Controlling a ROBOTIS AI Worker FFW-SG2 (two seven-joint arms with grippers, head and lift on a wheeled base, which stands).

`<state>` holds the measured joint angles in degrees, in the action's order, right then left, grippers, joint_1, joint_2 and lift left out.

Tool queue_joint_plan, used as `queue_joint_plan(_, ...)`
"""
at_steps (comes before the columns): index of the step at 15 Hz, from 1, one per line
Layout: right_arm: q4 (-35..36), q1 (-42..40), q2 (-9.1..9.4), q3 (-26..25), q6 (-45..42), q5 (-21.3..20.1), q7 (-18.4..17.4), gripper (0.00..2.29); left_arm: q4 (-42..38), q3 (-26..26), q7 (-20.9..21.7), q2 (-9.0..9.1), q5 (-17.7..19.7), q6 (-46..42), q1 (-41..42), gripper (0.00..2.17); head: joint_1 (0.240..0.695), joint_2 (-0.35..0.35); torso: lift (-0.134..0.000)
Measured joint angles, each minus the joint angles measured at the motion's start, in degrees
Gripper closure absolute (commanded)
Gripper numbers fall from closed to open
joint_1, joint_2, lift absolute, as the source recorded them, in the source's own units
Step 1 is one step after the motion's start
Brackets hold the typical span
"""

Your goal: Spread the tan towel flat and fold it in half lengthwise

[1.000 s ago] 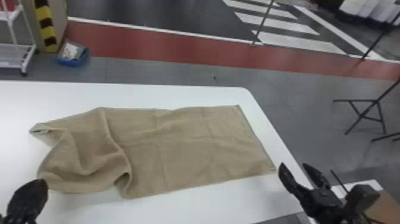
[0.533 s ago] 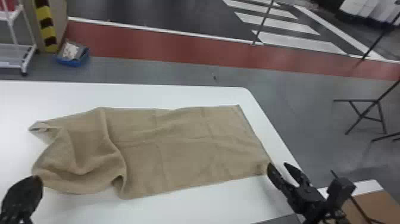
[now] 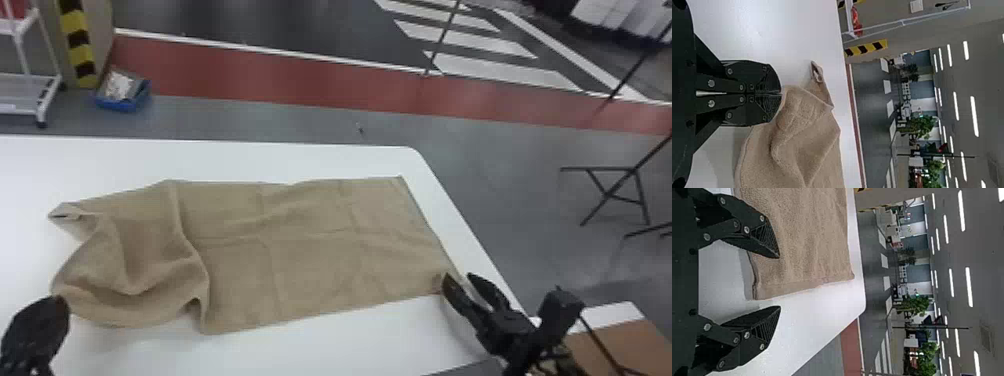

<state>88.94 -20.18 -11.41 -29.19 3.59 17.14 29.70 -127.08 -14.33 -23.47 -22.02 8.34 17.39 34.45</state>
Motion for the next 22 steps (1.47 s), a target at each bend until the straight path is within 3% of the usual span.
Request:
queue_joint_plan(2,0.1,0.5,-0.14,0.1,1.7,-0.1,0.1,0.71,0.1,-0.1,0.0,0.01,-0.2,0.0,0.0,1.41,0.695,-0.350,-0.128)
queue_joint_plan(5,0.8,0.7,-0.19,0.1,3.6,-0.2,0.7,1.12,0.1,-0.1,-0.1,0.06,-0.3,0.0,-0.2,1.41,0.695,-0.350,-0.128)
queue_joint_plan(8,2.2,0.5,-0.19,-0.3,5.6,0.1,1.5,1.32,0.1,-0.1,-0.2,0.13,-0.5,0.0,-0.3,1.42,0.695,-0.350,-0.128)
queue_joint_plan(11,6.8,-0.7,0.00,-0.8,7.8,1.2,1.7,1.33,-0.7,0.5,-0.3,0.14,-0.8,0.2,-0.4,1.41,0.695,-0.346,-0.128)
queue_joint_plan(14,14.5,-1.4,0.03,-2.4,16.0,1.9,2.8,1.33,-3.3,2.2,-0.6,-0.13,-3.2,3.3,-0.9,1.41,0.695,-0.307,-0.128)
queue_joint_plan(17,21.0,-0.2,-0.82,-3.5,24.7,3.3,2.6,1.33,-5.7,5.0,-0.2,-0.93,-3.1,8.4,-3.1,1.41,0.695,-0.258,-0.128)
queue_joint_plan(19,21.2,3.6,-1.56,-2.1,27.3,2.9,1.5,1.33,-4.8,7.0,0.8,-1.00,-1.5,11.8,-7.5,1.41,0.695,-0.225,-0.128)
queue_joint_plan(22,13.0,14.0,-2.57,2.5,27.6,1.2,0.1,1.33,2.7,10.5,3.0,-0.41,3.3,14.9,-18.5,1.42,0.695,-0.135,-0.128)
